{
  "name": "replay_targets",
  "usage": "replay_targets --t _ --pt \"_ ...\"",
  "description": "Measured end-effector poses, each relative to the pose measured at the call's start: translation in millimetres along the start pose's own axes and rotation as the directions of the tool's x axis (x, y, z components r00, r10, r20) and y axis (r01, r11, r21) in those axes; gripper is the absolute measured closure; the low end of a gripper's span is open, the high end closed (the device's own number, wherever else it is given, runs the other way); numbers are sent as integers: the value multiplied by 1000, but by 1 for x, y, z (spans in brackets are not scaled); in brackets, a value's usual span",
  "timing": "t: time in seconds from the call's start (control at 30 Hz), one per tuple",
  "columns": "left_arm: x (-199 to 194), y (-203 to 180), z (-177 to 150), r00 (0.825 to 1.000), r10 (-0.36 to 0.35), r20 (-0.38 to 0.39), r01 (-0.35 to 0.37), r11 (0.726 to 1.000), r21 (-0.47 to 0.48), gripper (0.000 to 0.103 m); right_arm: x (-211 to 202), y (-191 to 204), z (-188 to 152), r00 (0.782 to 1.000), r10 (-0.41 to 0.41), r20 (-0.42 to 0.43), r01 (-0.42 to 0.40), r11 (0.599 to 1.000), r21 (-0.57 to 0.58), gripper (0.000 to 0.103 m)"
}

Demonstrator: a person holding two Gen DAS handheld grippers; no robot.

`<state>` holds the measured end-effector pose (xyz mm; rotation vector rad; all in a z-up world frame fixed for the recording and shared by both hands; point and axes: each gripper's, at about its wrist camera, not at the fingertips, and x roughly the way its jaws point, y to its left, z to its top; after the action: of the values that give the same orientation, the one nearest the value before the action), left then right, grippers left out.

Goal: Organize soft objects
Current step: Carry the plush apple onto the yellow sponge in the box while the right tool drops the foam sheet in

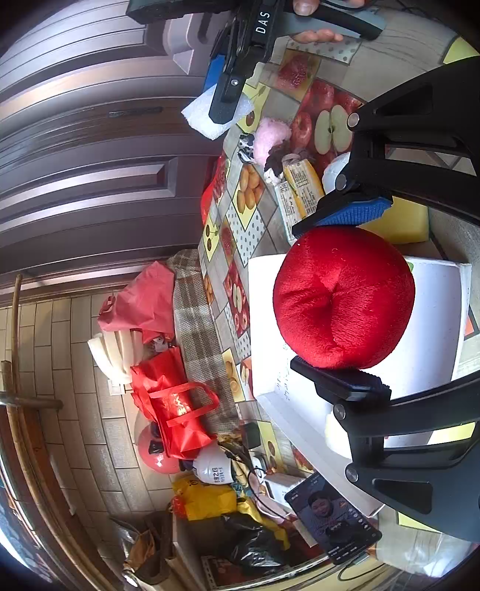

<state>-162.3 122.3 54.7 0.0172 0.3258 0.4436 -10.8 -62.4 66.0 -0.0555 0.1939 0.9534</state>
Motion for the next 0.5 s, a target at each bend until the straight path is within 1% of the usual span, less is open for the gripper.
replay_targets --t 0.13,0.27,0.4,0.5 --pt "4 14 -2 1000 9 -13 -10 999 -50 39 6 5 1 1000 7 -5 -7 1000 11 13" --pt "2 21 -4 999 48 -4 -48 998 -42 39 10 12 1 1000 24 -13 -24 1000 11 13" --pt "2 36 -5 997 82 0 -82 995 -55 38 17 23 0 998 51 -23 -51 999 6 13" --pt "2 51 -7 994 106 -4 -106 991 -85 38 22 32 0 997 73 -32 -73 997 5 13"
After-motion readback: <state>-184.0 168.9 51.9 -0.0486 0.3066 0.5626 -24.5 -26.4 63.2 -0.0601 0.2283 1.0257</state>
